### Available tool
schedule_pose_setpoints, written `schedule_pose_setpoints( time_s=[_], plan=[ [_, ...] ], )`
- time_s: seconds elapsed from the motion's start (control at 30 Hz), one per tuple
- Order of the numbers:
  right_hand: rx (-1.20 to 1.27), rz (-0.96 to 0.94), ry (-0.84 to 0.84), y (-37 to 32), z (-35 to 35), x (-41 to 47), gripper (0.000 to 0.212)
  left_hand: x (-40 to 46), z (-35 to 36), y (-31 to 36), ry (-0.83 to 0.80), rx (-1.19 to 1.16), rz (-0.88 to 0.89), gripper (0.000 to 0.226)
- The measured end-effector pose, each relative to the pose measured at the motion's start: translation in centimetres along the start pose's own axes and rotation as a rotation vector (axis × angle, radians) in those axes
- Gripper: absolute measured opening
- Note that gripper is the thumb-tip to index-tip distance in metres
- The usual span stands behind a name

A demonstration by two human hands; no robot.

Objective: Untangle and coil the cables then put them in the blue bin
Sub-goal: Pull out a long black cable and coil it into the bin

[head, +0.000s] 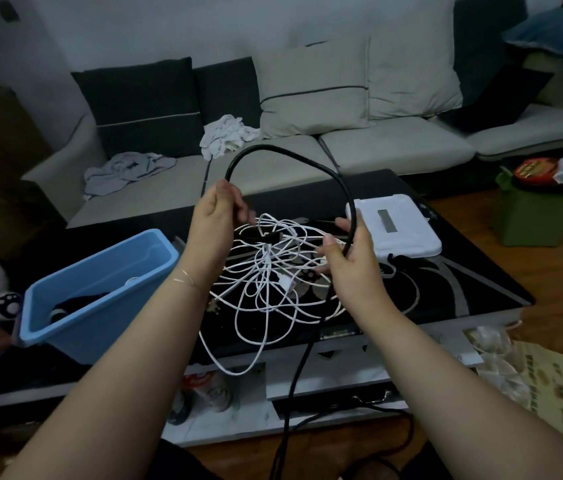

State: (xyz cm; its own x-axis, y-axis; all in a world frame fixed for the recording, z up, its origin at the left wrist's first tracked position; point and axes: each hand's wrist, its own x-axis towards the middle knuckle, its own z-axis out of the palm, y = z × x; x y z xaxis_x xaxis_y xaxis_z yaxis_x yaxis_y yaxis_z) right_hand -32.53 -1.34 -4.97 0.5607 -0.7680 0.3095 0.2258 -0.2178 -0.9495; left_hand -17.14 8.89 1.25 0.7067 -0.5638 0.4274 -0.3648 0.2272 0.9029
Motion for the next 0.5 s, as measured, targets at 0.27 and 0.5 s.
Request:
schedule_pose_setpoints(
  time_s=[0.27, 0.5],
  plan=[
    [-0.601, -0.383, 0.058, -1.9, -0.8, -0.9, 0.070, -5.1, -1.2, 1.4, -0.217, -0.074, -0.129, 0.045],
    [-0.808, -0.446, -0.032, -2.1, 1.0, -3.3, 0.025, -8.2, -2.0, -0.6, -0.439, -0.284, -0.431, 0.045]
  ],
)
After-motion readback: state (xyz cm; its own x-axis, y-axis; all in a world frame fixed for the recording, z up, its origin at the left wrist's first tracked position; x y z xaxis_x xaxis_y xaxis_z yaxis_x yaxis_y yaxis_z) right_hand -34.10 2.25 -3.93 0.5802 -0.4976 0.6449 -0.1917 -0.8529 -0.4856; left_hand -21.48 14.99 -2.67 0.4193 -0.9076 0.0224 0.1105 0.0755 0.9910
